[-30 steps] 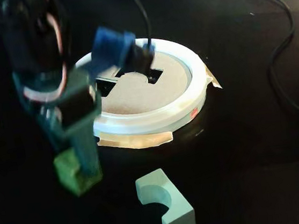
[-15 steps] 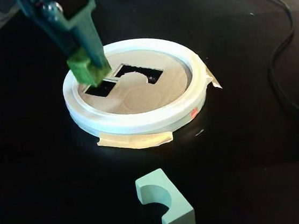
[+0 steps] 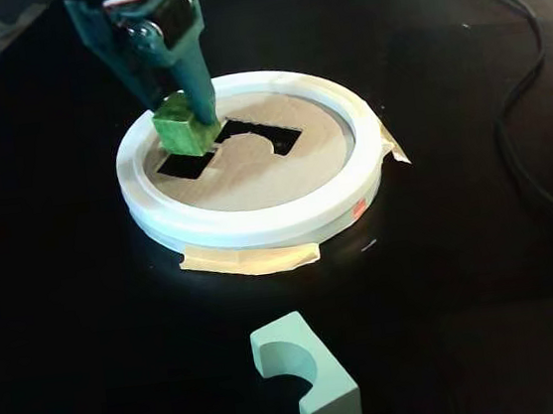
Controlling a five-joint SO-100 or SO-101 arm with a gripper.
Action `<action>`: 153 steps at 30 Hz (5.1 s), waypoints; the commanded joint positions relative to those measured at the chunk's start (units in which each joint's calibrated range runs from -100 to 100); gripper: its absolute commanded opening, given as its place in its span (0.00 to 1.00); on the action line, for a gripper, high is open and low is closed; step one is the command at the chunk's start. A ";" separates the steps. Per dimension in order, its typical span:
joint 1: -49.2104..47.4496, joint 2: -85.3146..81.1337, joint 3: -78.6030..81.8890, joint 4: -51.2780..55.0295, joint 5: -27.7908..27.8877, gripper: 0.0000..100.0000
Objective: Pick up the square block and drop it in corresponding square shaped hole
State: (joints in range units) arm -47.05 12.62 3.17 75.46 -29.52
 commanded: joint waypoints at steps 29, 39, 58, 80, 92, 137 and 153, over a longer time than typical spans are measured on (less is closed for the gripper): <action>-1.39 2.74 -1.72 -0.95 -0.29 0.63; -2.26 1.49 -2.17 1.96 -0.10 0.81; 8.23 -7.02 -1.08 1.86 4.84 0.81; 6.48 9.55 -1.44 -4.96 4.40 0.81; 7.98 8.12 -1.26 -5.27 5.18 0.81; 52.17 -109.21 83.26 -8.78 24.47 0.83; 57.66 -112.53 94.82 -8.98 24.32 0.81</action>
State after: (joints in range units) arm 10.89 -99.20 97.56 68.87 -5.40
